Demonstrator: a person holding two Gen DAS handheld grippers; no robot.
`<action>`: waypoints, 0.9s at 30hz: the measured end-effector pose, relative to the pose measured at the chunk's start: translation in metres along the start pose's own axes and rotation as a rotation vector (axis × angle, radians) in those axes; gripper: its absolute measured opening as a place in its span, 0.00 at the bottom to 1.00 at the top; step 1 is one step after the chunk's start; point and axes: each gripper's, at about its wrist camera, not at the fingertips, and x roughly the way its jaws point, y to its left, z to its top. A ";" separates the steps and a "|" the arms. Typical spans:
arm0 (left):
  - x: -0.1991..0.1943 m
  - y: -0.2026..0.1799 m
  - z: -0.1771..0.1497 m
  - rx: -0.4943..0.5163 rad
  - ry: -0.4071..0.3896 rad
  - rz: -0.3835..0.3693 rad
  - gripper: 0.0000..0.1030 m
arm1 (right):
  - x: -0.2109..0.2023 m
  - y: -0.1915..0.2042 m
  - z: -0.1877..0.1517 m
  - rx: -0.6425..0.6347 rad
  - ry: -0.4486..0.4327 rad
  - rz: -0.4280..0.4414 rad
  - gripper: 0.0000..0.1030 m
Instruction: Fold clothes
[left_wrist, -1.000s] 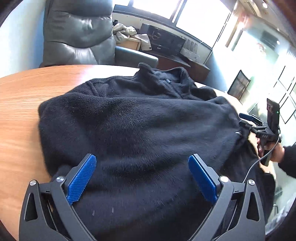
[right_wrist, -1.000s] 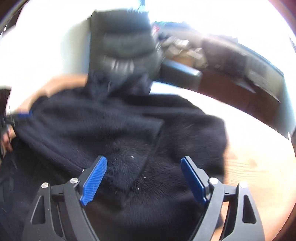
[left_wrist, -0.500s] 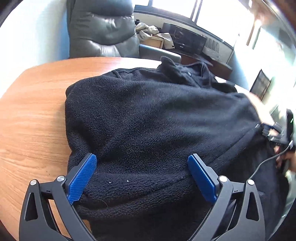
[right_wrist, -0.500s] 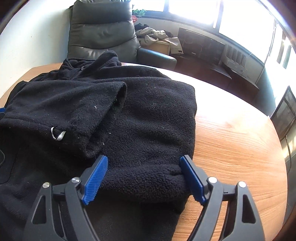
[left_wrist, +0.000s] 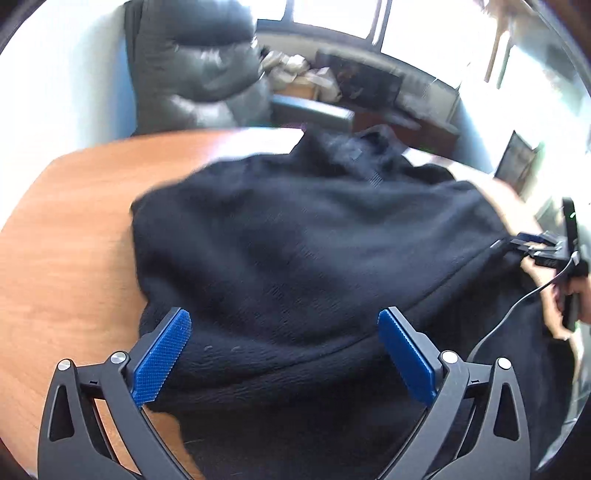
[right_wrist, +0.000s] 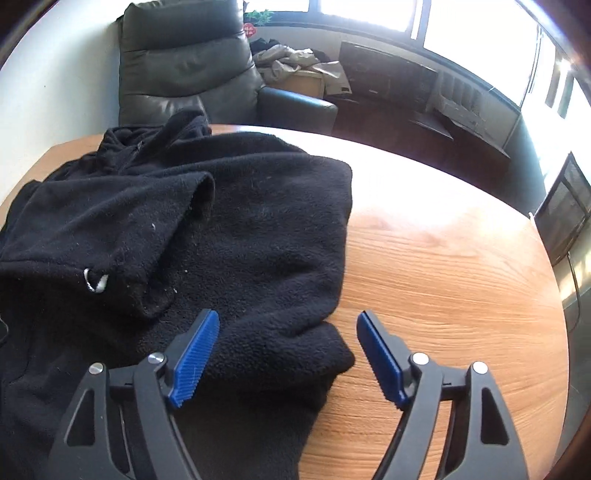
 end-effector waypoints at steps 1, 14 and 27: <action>0.003 -0.002 0.002 0.002 -0.007 -0.003 1.00 | -0.008 0.000 0.001 0.000 -0.033 0.017 0.79; 0.032 0.003 -0.031 -0.016 0.051 0.061 1.00 | 0.027 0.013 -0.016 -0.268 -0.041 -0.168 0.59; 0.019 -0.009 -0.042 -0.023 0.037 0.095 1.00 | 0.012 -0.019 -0.042 0.032 -0.053 -0.205 0.09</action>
